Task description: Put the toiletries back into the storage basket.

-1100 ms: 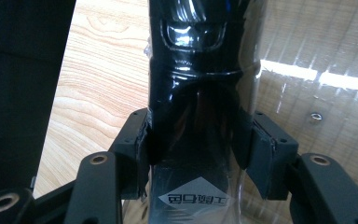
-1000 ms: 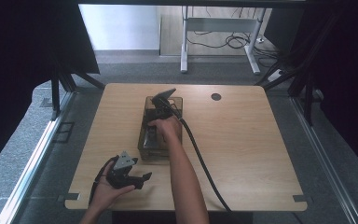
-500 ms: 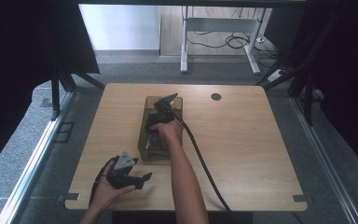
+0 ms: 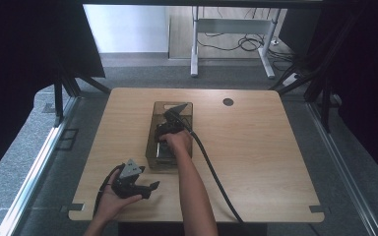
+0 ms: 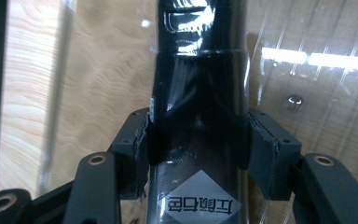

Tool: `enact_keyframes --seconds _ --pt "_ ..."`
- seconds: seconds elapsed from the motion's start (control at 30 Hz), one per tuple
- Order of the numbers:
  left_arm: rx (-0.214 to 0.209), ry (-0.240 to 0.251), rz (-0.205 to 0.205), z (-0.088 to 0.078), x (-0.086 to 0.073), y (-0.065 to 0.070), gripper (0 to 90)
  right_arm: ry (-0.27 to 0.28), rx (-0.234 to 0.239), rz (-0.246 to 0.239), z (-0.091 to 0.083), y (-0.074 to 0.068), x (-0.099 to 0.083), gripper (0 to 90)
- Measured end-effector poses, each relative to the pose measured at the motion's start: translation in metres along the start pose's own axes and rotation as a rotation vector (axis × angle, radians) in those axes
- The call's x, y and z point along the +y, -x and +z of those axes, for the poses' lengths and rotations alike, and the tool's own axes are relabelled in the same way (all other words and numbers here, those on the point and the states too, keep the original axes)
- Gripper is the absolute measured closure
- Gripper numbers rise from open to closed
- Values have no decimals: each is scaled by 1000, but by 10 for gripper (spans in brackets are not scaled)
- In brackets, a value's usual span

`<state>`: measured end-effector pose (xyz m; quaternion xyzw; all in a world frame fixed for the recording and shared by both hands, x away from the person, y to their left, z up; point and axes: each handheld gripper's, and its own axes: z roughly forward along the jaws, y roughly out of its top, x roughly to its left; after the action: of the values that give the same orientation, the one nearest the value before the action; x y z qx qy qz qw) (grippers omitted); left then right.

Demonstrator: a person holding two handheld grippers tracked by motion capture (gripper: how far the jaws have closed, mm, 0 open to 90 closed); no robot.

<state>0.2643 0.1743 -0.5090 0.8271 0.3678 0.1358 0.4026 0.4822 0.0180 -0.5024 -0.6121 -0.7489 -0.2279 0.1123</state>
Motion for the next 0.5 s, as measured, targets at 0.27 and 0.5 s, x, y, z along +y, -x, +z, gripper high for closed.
enact_keyframes --seconds 0.27,0.5 --pt "-1 -2 2 1 0 1 206 -48 -13 -9 1 -4 -2 380" --pt "-1 -6 8 1 1 2 206 5 -67 -99 -35 -14 -1 341"
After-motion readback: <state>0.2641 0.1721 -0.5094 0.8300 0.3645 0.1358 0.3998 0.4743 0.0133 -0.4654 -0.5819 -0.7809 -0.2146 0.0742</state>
